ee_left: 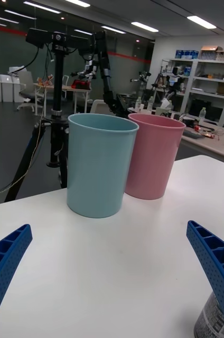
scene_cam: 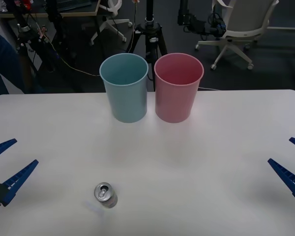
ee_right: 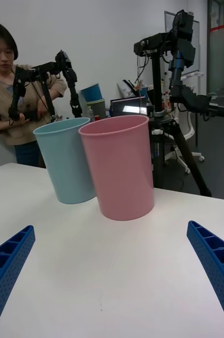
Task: Grasp the object on the table and drop it into the matching bin: aluminum can to the light blue bin, PET bottle to the pink bin.
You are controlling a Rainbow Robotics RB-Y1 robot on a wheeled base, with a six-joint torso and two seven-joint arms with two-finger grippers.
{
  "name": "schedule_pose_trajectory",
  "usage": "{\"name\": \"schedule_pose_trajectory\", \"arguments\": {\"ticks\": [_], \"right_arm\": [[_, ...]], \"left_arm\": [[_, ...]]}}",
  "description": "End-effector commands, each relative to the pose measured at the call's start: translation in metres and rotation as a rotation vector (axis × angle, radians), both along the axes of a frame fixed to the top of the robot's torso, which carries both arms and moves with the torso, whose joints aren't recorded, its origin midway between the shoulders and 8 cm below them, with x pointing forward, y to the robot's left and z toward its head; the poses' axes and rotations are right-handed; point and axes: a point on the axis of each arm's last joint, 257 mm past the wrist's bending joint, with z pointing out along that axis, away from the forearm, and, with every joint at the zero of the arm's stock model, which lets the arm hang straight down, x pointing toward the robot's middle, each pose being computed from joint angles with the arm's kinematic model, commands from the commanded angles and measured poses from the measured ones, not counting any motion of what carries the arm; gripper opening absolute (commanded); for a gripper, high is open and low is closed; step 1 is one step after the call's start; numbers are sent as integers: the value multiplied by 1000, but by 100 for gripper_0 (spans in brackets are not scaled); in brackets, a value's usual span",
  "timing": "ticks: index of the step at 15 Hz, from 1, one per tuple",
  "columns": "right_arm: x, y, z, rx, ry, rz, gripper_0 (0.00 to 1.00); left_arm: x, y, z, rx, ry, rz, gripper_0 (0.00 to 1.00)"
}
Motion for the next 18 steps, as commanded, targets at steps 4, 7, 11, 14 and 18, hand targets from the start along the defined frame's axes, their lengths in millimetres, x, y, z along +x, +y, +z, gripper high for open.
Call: {"name": "schedule_pose_trajectory", "arguments": {"ticks": [4, 7, 11, 14, 18], "right_arm": [[0, 0, 0, 0, 0, 0, 100], [0, 0, 0, 0, 0, 0, 100], [0, 0, 0, 0, 0, 0, 100], [0, 0, 0, 0, 0, 0, 100], [0, 0, 0, 0, 0, 0, 100]], "left_arm": [[-6, -1, -10, 27, 29, -11, 100], [-13, -7, -16, 34, 36, -32, 100], [-26, -16, -30, 68, 35, -71, 100], [-35, -12, -47, 122, 7, -98, 100], [-47, 0, -70, 185, -23, -105, 100]]}}
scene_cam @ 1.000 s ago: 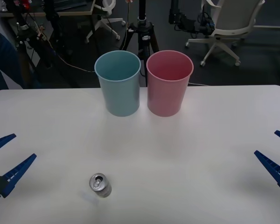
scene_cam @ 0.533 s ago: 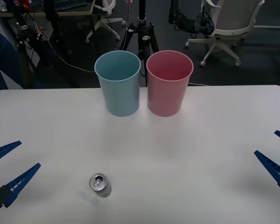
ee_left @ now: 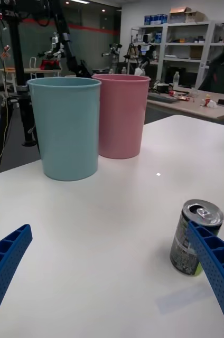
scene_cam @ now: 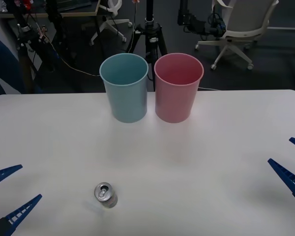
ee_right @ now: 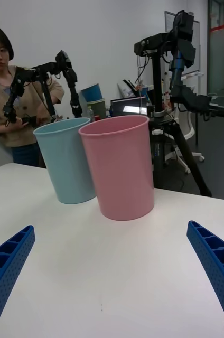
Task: Grasp the object on the table and drop it into the matching bin: aluminum can to the light blue bin, PET bottle to the pink bin.
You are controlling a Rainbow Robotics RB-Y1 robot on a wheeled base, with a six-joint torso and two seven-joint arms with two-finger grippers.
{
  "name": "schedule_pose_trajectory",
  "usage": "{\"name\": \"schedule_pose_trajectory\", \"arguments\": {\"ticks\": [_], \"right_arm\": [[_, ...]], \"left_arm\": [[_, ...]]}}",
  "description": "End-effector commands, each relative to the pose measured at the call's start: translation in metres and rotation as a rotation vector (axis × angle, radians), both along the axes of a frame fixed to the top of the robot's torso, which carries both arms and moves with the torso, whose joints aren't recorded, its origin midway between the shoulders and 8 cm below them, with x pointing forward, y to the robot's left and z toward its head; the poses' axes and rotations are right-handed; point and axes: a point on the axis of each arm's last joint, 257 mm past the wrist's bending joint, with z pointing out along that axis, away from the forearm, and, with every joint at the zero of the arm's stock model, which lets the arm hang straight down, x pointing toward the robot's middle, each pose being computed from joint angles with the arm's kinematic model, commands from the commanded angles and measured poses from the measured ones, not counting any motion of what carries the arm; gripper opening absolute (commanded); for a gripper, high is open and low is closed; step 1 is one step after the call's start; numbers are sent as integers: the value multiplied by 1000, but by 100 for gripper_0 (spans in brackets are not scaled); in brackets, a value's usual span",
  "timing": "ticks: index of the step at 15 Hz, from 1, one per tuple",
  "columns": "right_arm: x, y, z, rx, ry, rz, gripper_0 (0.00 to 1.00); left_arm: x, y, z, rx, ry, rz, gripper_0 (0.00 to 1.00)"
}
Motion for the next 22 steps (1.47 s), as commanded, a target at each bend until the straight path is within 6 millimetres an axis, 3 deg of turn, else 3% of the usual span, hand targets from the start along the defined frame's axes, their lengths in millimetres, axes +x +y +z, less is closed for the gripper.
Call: {"name": "schedule_pose_trajectory", "arguments": {"ticks": [1, 3, 8, 11, 16, 22], "right_arm": [[0, 0, 0, 0, 0, 0, 100], [0, 0, 0, 0, 0, 0, 100], [0, 0, 0, 0, 0, 0, 100], [0, 0, 0, 0, 0, 0, 100], [0, 0, 0, 0, 0, 0, 100], [0, 0, 0, 0, 0, 0, 100]], "left_arm": [[-5, -1, -16, 42, -21, -16, 100], [-7, -10, -27, 74, -33, -41, 100], [-12, -51, -81, 152, -41, -175, 100], [-14, -73, -99, 140, -16, -251, 100], [-12, -105, -110, 138, -22, -305, 100], [18, -137, -111, 137, -50, -293, 100]]}}
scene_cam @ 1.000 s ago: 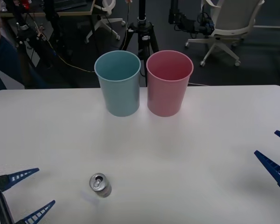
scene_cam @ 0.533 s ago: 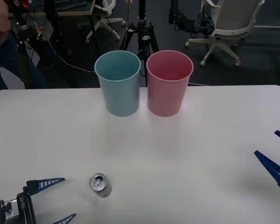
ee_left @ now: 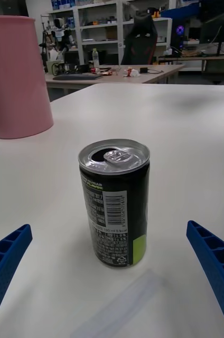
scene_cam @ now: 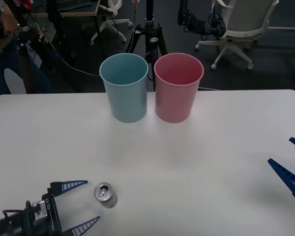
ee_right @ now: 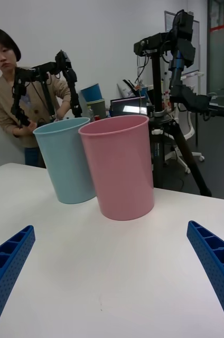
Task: Grasp the object on the table and drop it into the matching bin: aluminum can to the light blue bin, PET bottle to the pink bin.
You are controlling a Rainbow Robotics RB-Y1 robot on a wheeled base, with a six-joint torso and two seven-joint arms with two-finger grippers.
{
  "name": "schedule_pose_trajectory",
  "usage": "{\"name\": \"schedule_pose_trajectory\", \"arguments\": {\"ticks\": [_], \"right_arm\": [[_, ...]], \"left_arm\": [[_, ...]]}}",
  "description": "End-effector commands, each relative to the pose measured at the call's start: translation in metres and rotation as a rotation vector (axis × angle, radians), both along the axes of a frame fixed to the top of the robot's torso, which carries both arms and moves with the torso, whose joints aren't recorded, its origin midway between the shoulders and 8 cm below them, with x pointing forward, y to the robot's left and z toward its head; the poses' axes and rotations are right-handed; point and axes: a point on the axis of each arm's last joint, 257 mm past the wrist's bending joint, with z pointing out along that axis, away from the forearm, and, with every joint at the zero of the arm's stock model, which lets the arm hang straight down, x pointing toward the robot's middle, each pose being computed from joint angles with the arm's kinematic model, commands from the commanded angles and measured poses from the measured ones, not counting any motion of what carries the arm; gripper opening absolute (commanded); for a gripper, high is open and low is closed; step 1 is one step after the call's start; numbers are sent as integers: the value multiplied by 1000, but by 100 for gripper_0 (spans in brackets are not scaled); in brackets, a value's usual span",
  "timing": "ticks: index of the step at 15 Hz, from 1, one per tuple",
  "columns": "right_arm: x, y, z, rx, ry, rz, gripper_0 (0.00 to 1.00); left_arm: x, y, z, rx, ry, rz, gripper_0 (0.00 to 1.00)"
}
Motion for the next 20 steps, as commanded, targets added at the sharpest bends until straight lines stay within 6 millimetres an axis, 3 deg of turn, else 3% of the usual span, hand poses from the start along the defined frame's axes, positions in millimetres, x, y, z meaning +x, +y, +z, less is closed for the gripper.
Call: {"name": "schedule_pose_trajectory", "arguments": {"ticks": [1, 7, 12, 13, 15, 16, 20], "right_arm": [[0, 0, 0, 0, 0, 0, 100], [0, 0, 0, 0, 0, 0, 100], [0, 0, 0, 0, 0, 0, 100], [0, 0, 0, 0, 0, 0, 100], [0, 0, 0, 0, 0, 0, 100], [0, 0, 0, 0, 0, 0, 100], [0, 0, 0, 0, 0, 0, 100]], "left_arm": [[9, -14, -4, 0, 7, 6, 100], [22, -45, -13, 4, 17, -1, 100], [30, -58, -13, -8, 31, 5, 100], [29, -61, -13, -12, 39, 1, 89], [28, -59, -14, -16, 51, 4, 7], [29, -59, -14, -17, 53, 3, 0], [30, -58, -12, -28, 67, 8, 0]]}}
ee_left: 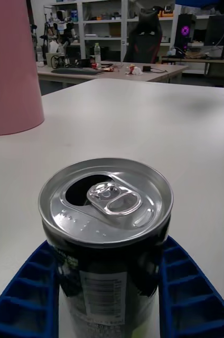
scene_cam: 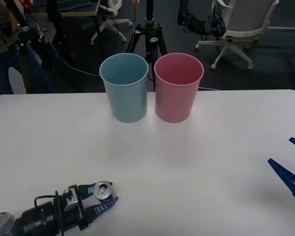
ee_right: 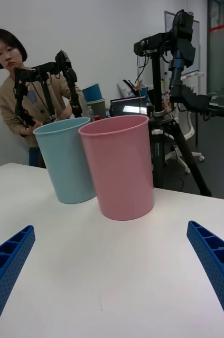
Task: Grasp the object on the table and drop it into the matching bin: aluminum can to the light blue bin, PET bottle to the pink bin.
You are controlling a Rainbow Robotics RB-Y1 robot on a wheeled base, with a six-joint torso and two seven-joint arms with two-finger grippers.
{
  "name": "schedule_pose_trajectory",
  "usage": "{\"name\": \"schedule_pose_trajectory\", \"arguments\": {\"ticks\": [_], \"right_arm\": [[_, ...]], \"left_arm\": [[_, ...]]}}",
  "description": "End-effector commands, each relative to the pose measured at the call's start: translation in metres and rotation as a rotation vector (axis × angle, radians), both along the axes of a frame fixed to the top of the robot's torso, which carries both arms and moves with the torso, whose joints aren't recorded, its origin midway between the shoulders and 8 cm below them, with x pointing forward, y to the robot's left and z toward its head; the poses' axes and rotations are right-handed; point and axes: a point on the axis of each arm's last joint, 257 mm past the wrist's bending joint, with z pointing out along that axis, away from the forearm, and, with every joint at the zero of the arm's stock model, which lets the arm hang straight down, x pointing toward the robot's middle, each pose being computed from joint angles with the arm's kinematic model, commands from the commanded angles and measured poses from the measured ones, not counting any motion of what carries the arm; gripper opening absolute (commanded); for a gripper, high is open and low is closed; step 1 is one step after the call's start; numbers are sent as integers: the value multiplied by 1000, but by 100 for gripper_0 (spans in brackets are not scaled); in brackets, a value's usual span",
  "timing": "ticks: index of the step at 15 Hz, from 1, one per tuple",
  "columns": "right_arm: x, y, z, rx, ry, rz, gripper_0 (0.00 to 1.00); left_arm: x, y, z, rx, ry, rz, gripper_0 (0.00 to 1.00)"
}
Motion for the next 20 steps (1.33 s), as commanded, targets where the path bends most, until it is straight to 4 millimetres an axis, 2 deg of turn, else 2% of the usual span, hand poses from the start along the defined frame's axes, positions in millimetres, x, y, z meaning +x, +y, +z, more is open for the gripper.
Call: {"name": "schedule_pose_trajectory", "arguments": {"ticks": [1, 5, 7, 12, 15, 18, 20], "right_arm": [[0, 0, 0, 0, 0, 0, 100], [0, 0, 0, 0, 0, 0, 100], [0, 0, 0, 0, 0, 0, 100], [0, 0, 0, 0, 0, 0, 100], [0, 0, 0, 0, 0, 0, 100], [0, 0, 0, 0, 0, 0, 100], [0, 0, 0, 0, 0, 0, 100]], "left_arm": [[0, 1, 1, -8, 10, 0, 0], [-1, 5, 5, -27, 26, -3, 0], [4, 20, 13, -27, 25, 13, 0], [19, 47, 56, -67, 19, 28, 0], [32, 81, 96, -80, -33, 93, 0], [46, 114, 114, -63, -70, 169, 0], [60, 125, 125, -43, -93, 218, 0]]}}
